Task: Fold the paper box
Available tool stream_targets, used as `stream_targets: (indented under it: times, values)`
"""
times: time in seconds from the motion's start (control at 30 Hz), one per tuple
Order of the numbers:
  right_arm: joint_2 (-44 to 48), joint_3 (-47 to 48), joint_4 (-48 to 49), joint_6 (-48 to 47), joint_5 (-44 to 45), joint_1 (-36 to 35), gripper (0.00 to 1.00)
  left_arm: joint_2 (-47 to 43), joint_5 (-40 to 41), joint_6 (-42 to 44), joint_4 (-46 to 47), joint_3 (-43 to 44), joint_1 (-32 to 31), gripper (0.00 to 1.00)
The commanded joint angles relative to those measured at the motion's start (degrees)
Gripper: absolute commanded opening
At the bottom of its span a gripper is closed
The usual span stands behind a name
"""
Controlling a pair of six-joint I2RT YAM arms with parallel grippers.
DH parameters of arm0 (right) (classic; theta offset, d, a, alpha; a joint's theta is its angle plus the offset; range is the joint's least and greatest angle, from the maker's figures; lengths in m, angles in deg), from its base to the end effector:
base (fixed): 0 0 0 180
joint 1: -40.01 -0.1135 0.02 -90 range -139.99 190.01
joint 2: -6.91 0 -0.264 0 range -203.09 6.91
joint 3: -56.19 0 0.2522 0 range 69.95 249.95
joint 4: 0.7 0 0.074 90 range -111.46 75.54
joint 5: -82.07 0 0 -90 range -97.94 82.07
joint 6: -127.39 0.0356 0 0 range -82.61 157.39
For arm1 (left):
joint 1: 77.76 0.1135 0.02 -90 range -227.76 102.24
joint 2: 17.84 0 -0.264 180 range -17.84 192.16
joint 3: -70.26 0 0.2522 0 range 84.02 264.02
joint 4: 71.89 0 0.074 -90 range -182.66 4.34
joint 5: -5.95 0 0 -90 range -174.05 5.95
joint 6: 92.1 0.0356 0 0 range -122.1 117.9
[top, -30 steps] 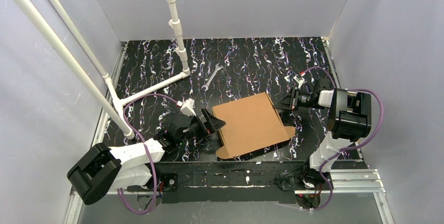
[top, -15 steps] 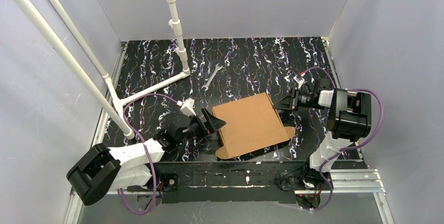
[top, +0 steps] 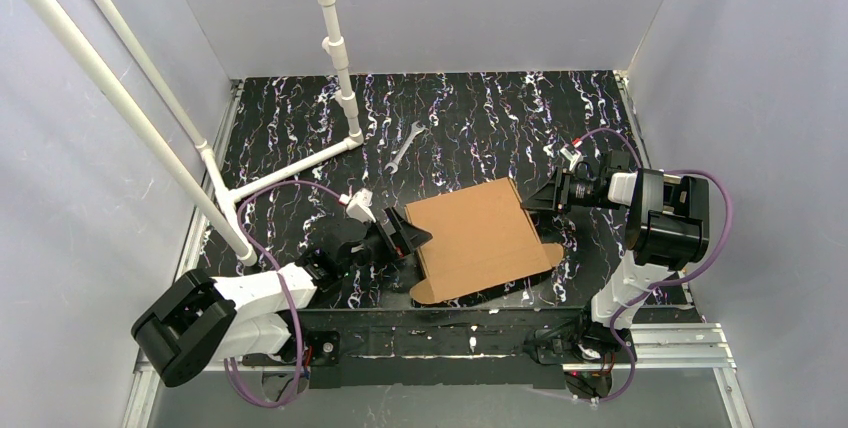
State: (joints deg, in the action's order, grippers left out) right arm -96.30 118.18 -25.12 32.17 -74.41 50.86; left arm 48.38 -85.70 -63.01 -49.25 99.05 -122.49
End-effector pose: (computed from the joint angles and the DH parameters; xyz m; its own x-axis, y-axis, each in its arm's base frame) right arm 0.3071 -0.0256 0.1240 -0.8640 0.1286 -0.4868 -0.3765 0.4768 0.7943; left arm 0.1554 -0.1554 0.1738 -0.7202 -0.5161 -0.4637 0.1932 0.4927 -0.8485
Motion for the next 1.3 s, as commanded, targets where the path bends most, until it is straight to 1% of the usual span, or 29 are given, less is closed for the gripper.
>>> stream_targets:
  times: [0.0, 0.1, 0.2, 0.3, 0.4, 0.47, 0.57, 0.63, 0.77, 0.93, 1.1, 1.13, 1.27]
  values:
    - [0.4, 0.3, -1.3, -2.3, 2.9, 0.0, 0.58, -0.1, 0.4, 1.5, 0.1, 2.0, 0.4, 0.98]
    - [1.3, 0.2, -1.4, -2.7, 3.7, 0.1, 0.64, 0.4, 0.9, 1.9, -1.0, 2.4, 0.4, 0.98]
    - [1.7, 0.3, -1.3, -2.7, 4.7, 0.0, 0.68, 1.8, 3.0, 2.4, -3.6, 4.1, 0.4, 0.98]
    - [1.9, 0.5, -1.6, -2.9, 4.8, -0.3, 0.70, 3.5, 4.0, 2.2, -8.8, 7.1, 0.4, 0.98]
    - [2.5, 0.5, -1.6, -3.0, 3.8, -0.6, 0.69, 6.2, 4.1, 0.8, -11.5, 9.5, 0.4, 0.98]
    - [2.7, 0.2, -1.3, -2.6, 3.8, -0.9, 0.67, 7.9, 3.5, 0.0, -12.4, 10.5, 0.3, 0.98]
    - [2.5, -0.2, 0.2, -0.8, 4.6, -1.0, 0.56, 8.6, 2.6, -0.4, -13.0, 10.9, 0.3, 0.98]
    - [2.3, -0.2, 0.3, -0.3, 5.5, -1.0, 0.48, 7.7, 2.9, -0.6, -13.4, 10.5, 0.3, 0.98]
    - [2.2, -0.2, 0.4, 0.4, 6.3, -0.3, 0.39, 5.0, 4.4, -0.9, -14.0, 8.4, 0.3, 0.98]
    - [1.8, -0.3, -0.1, 0.5, 7.1, 1.4, 0.34, 4.2, 2.8, -0.4, -13.9, 8.8, 0.3, 0.98]
    - [1.7, -0.4, -0.6, 0.3, 7.4, 2.7, 0.33, 4.4, 1.7, -0.2, -13.9, 9.6, 0.3, 0.98]
    - [1.7, -0.4, -0.7, 0.2, 7.4, 2.9, 0.33, 4.3, 0.1, -0.3, -13.8, 9.5, 0.3, 0.98]
    - [1.3, -0.4, -0.9, 0.1, 7.1, 3.2, 0.33, 3.7, -0.2, 0.4, -13.6, 9.6, 0.3, 0.98]
